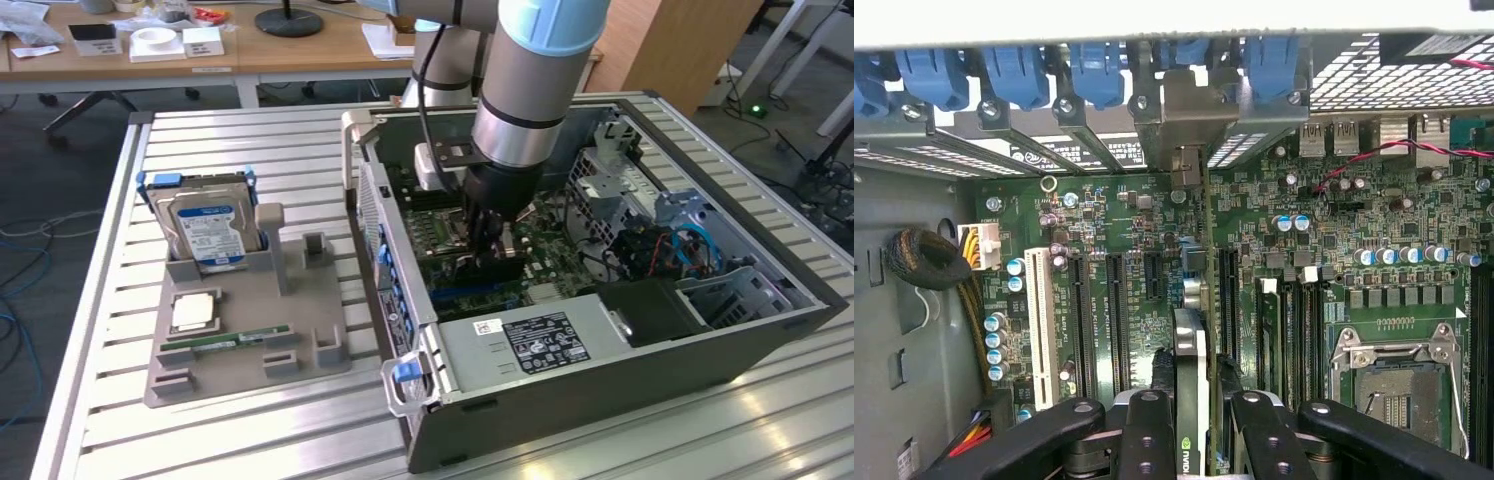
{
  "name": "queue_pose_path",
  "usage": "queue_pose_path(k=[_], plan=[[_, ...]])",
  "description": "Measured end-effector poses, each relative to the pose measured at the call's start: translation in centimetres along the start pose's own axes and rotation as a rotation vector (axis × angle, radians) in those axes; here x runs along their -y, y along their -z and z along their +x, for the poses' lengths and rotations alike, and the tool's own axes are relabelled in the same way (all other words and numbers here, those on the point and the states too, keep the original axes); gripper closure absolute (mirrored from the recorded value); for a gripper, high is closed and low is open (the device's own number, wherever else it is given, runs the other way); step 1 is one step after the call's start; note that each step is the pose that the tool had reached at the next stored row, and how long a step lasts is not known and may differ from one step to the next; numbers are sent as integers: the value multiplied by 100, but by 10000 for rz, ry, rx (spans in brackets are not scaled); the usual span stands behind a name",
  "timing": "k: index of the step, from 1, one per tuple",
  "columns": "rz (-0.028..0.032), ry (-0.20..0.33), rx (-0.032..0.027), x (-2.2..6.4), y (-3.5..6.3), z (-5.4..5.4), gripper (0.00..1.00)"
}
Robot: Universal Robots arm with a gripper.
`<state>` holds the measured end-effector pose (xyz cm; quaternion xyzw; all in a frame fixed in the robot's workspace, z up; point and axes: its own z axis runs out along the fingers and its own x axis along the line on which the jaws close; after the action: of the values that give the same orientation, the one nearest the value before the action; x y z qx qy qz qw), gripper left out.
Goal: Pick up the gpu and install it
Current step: 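Insert the gpu into the slot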
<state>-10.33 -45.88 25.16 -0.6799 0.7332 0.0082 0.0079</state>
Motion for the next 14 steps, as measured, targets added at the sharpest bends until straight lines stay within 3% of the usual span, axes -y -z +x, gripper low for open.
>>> queue_pose_path(k=[14], plan=[[-7,287,0,5,-1,1,73]])
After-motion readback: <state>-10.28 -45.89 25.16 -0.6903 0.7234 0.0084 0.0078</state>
